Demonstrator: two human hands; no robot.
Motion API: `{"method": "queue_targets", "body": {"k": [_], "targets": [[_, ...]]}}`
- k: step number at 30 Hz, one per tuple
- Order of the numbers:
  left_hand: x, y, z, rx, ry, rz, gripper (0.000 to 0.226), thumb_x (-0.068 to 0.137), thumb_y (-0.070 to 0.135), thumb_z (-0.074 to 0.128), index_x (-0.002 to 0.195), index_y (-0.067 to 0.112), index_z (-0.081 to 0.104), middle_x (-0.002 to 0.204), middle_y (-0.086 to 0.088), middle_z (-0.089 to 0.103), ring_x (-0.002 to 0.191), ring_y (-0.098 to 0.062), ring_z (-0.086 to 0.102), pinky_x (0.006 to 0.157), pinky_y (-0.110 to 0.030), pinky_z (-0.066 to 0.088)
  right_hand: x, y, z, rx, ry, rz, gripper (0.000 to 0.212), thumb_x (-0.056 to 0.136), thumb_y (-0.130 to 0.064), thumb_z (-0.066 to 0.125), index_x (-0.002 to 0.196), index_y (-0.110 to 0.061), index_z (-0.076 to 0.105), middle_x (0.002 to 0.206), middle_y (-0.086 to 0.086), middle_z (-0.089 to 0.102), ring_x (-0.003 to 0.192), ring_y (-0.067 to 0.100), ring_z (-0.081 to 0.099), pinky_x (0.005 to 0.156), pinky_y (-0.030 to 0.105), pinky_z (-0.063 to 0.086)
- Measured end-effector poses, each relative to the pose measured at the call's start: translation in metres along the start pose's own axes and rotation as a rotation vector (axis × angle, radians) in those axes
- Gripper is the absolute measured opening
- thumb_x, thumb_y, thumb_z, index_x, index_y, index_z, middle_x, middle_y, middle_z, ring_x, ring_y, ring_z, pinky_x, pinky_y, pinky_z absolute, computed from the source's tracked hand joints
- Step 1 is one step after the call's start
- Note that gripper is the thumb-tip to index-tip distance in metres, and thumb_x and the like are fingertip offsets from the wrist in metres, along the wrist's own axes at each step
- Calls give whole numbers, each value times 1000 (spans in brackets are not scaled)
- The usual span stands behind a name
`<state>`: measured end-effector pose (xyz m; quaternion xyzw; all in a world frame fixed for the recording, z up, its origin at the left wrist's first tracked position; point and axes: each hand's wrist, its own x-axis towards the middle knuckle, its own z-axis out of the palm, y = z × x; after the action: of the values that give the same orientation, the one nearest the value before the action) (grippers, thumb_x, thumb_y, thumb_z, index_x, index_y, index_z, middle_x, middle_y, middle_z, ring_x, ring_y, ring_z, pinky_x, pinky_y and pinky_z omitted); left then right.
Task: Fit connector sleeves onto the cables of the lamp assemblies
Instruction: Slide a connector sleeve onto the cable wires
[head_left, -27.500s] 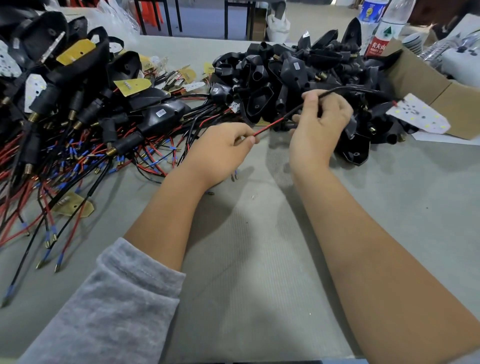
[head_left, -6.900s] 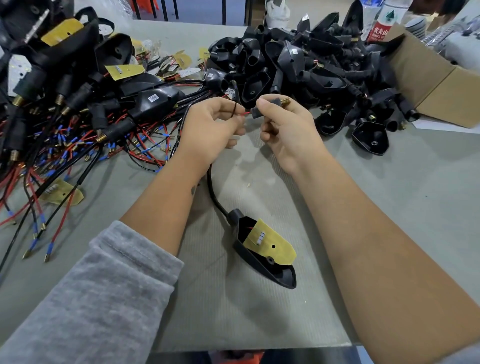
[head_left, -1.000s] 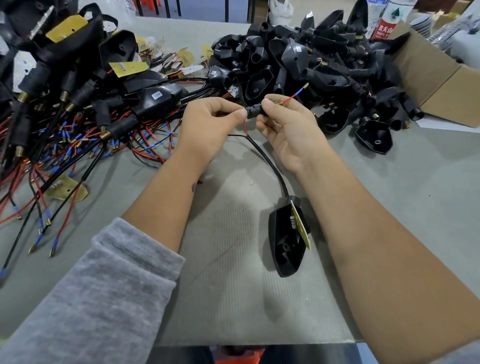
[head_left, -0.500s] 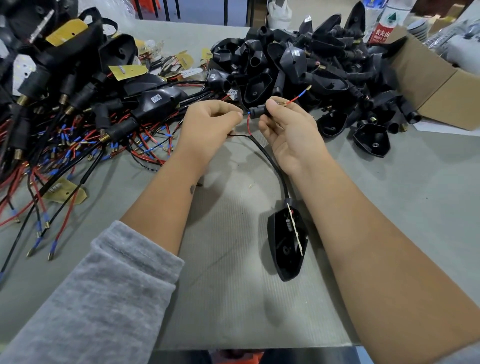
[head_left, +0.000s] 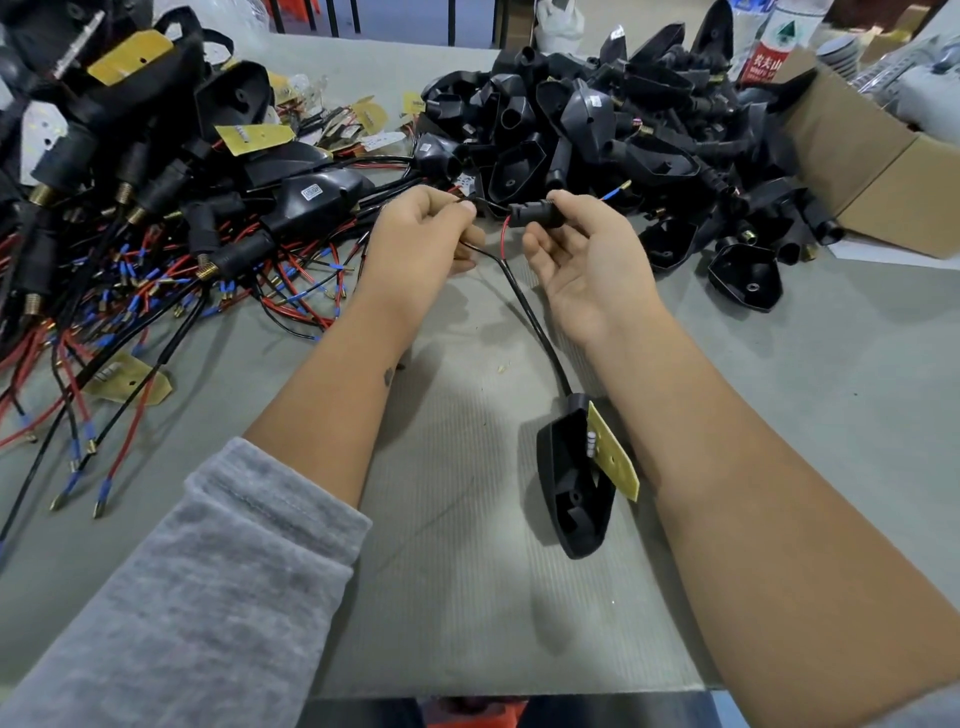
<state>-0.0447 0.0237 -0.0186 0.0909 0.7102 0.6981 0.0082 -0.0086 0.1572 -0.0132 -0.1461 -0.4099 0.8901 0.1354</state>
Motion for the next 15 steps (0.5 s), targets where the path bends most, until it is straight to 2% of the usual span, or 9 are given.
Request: {"method": "queue_targets", "body": {"k": [5, 12, 15], "targets": [[-2, 1, -1, 13, -19, 60, 20, 97, 13, 52, 78, 16, 58, 72, -2, 62, 57, -6, 53, 61, -19, 49, 1, 1, -1, -28, -12, -4, 6, 94, -3, 58, 88, -2, 58, 81, 11, 61, 61, 14, 62, 60, 21, 55], [-4, 1, -3, 39, -32, 77, 20, 93, 11, 57, 75, 14, 64, 74, -6, 62, 66, -14, 53, 63, -21, 47, 2, 2, -2, -34, 0, -17, 2, 94, -4, 59, 93, -1, 58, 82, 10, 61, 60, 12, 62, 59, 20, 54], [-4, 2, -2, 52, -32, 72, 20, 92, 9, 56, 75, 14, 63, 72, -4, 62, 64, -12, 53, 61, -19, 47, 1, 1, -2, -49, -3, -23, 2, 94, -3, 59, 94, -1, 58, 83, 11, 61, 60, 12, 62, 59, 20, 54]]}}
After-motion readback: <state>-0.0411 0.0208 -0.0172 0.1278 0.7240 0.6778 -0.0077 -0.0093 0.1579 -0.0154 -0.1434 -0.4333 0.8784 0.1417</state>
